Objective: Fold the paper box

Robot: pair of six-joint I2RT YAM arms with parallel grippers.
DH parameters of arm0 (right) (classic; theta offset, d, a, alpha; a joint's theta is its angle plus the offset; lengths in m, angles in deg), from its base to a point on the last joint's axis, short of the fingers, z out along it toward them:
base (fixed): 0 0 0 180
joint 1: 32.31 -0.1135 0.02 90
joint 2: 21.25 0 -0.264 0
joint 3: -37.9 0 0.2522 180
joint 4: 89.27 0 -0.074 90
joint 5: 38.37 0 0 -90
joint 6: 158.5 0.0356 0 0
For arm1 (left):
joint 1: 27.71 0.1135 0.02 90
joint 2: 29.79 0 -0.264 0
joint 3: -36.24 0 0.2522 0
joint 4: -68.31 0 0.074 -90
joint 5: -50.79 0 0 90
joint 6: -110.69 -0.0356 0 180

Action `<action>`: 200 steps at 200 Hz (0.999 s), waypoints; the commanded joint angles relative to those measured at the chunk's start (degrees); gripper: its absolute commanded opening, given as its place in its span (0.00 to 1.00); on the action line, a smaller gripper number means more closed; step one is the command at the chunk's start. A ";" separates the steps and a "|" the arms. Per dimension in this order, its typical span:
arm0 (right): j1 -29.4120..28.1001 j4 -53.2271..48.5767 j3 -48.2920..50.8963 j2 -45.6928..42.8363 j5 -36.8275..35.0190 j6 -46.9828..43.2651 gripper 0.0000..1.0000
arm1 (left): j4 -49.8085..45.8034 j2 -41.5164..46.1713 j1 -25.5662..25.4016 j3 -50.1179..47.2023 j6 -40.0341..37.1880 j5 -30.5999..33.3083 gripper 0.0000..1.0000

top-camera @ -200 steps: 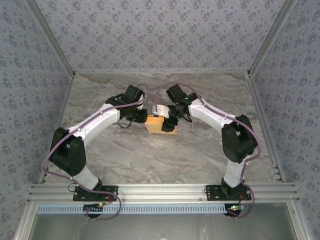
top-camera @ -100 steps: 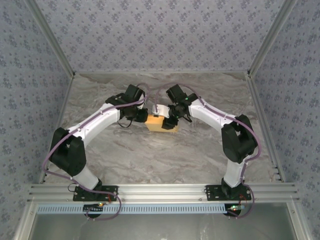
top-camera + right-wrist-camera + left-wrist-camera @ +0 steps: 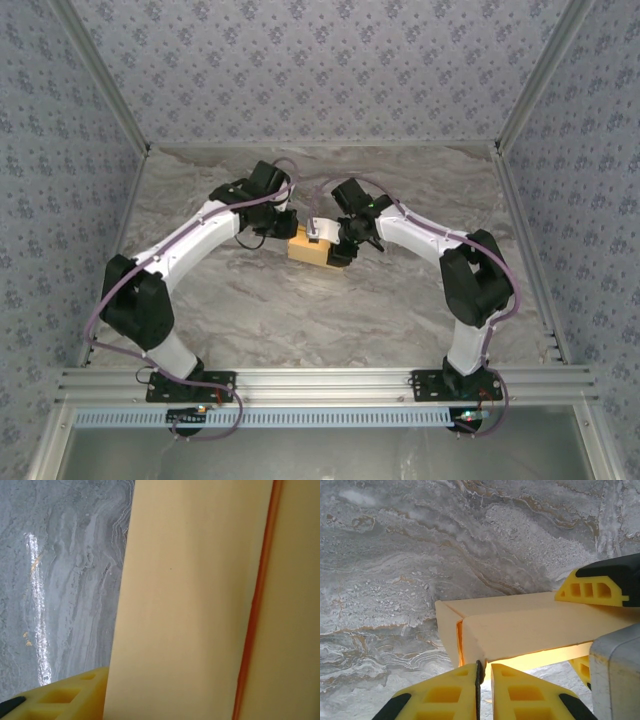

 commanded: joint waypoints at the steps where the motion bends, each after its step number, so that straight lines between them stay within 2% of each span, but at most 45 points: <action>1: -0.63 1.91 0.17 -1.27 0.48 0.83 0.56 | -0.55 -1.06 -0.51 1.47 1.23 -5.34 0.14; 79: 0.15 2.87 -0.31 -1.36 0.51 3.10 0.57 | 1.95 -1.02 -0.59 -4.07 -0.15 -3.36 0.14; 99: 0.99 4.20 0.26 -2.35 2.73 5.05 0.63 | 2.38 -0.37 -0.90 -5.59 -0.34 -0.71 0.15; 168: 3.46 5.37 2.35 -7.22 8.74 8.08 0.71 | 4.47 -0.26 -1.46 -6.92 0.03 0.98 0.15; 200: 6.01 8.40 7.07 -12.57 12.05 10.95 0.73 | 3.53 -0.78 -1.48 -5.39 -0.41 2.45 0.14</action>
